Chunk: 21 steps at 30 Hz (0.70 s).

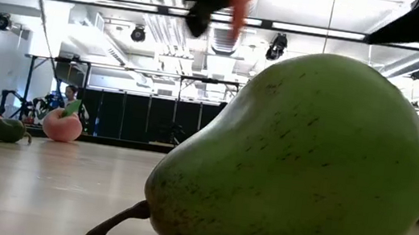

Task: Build produce basket
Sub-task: Put the orange carrot into the black wire basket

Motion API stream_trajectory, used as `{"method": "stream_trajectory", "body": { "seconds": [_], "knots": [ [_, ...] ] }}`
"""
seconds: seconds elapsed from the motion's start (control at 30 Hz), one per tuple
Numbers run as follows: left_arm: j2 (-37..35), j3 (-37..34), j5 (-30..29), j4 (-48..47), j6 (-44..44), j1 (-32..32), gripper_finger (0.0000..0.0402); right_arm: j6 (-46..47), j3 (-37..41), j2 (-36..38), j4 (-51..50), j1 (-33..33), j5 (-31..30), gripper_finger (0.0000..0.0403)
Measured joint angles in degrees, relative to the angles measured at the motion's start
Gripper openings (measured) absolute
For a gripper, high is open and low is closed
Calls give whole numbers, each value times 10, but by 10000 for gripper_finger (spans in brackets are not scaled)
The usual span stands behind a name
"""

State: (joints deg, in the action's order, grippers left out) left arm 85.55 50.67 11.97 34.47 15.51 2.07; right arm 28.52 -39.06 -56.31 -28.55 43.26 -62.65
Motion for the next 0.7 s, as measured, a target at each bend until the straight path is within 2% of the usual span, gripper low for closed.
{"method": "stream_trajectory", "body": {
  "seconds": [0.07,0.2,0.4,0.57,0.7],
  "knots": [
    [55,69,28,-4,-45,28,106,10,1,2,-2,14,-31,13],
    [167,223,36,-62,-112,68,106,16,1,12,-5,32,-76,13],
    [314,430,36,-141,-114,120,106,16,1,42,-8,36,-81,13],
    [408,523,-9,-160,-99,143,132,15,1,65,-13,36,-81,13],
    [453,551,-67,-156,-99,151,142,15,1,77,-19,39,-79,13]
  ]
}}
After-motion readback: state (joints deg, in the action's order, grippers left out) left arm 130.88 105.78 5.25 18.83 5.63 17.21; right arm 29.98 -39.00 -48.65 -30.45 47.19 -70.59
